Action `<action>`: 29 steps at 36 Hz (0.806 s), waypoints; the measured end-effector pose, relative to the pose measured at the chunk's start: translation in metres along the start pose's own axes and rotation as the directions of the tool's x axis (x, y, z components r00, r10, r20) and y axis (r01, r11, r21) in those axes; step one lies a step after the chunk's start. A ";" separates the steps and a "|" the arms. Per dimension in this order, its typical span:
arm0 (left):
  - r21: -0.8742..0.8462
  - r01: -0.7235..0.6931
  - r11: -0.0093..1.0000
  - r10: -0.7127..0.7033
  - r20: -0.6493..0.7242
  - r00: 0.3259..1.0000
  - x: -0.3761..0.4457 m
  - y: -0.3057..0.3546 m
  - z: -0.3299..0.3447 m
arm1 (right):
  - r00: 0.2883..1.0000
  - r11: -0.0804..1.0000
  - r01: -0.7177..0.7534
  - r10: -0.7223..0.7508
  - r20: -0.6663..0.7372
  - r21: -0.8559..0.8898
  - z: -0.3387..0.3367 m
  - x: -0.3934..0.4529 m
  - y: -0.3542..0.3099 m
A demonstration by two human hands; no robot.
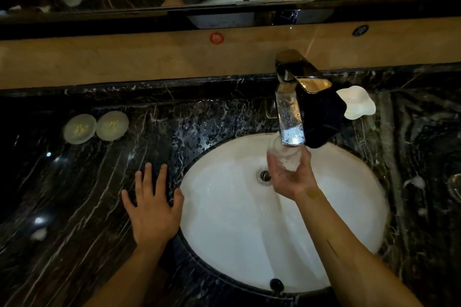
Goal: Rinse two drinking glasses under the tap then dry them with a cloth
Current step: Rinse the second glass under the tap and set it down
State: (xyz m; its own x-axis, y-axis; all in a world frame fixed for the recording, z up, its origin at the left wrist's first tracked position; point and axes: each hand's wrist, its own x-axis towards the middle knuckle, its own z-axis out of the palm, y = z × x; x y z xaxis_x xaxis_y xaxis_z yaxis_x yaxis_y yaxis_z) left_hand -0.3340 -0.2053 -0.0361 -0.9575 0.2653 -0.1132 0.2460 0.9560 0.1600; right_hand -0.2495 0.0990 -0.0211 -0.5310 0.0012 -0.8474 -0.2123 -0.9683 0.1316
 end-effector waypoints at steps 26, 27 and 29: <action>-0.008 0.006 1.000 -0.006 0.005 1.000 0.001 0.000 0.000 | 0.880 0.226 0.439 -0.303 0.365 -0.870 -0.023 -0.014 -0.005; -0.008 0.007 1.000 -0.007 0.007 1.000 0.001 0.000 0.000 | 0.851 0.145 0.467 -0.343 0.398 -0.872 -0.023 -0.013 -0.005; -0.007 0.008 1.000 -0.008 0.007 1.000 0.001 0.000 0.000 | 0.797 -0.048 0.481 -0.394 0.459 -0.876 -0.023 -0.013 -0.005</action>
State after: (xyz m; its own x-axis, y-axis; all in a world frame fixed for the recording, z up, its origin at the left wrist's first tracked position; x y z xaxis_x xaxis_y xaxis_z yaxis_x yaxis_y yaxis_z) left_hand -0.3351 -0.2047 -0.0359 -0.9582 0.2589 -0.1215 0.2375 0.9571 0.1661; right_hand -0.2227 0.0985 -0.0230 -0.7156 0.4969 -0.4909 0.4734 -0.1716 -0.8639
